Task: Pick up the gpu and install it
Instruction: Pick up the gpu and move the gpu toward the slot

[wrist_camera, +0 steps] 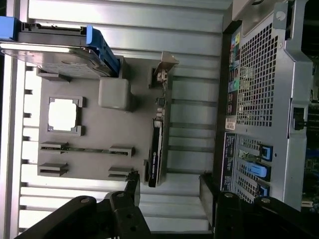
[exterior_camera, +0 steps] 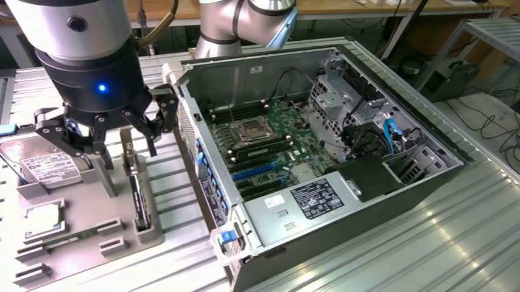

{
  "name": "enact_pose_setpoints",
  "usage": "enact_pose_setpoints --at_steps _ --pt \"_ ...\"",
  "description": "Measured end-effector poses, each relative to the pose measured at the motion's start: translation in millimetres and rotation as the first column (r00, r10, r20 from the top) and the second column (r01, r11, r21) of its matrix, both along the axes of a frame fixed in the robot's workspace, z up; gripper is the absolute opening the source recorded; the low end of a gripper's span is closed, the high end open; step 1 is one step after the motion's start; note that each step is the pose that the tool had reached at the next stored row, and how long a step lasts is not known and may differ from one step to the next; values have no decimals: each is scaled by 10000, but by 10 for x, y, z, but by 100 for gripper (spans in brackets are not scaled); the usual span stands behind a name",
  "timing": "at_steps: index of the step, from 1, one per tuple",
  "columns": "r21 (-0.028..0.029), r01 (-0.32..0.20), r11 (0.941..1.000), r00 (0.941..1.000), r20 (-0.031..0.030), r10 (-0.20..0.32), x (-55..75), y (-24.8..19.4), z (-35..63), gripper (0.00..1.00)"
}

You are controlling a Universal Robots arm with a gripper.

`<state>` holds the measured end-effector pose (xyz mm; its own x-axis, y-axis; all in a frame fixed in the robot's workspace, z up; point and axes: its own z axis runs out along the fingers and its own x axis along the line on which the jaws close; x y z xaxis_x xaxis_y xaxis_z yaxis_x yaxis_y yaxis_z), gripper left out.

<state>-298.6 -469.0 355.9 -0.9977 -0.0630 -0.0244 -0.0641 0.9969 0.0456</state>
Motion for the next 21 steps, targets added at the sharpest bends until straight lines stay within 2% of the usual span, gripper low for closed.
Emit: enact_pose_setpoints --at_steps 9,12,14,21 --pt "0 280 9996 9996 1 -280 -39 77 -167 60" --pt "0 291 9996 9996 1 -291 -40 77 -229 60" --pt "0 292 9996 9996 0 -292 -43 76 -303 60" --pt "-8 292 9996 9996 3 -292 -42 71 -381 60"
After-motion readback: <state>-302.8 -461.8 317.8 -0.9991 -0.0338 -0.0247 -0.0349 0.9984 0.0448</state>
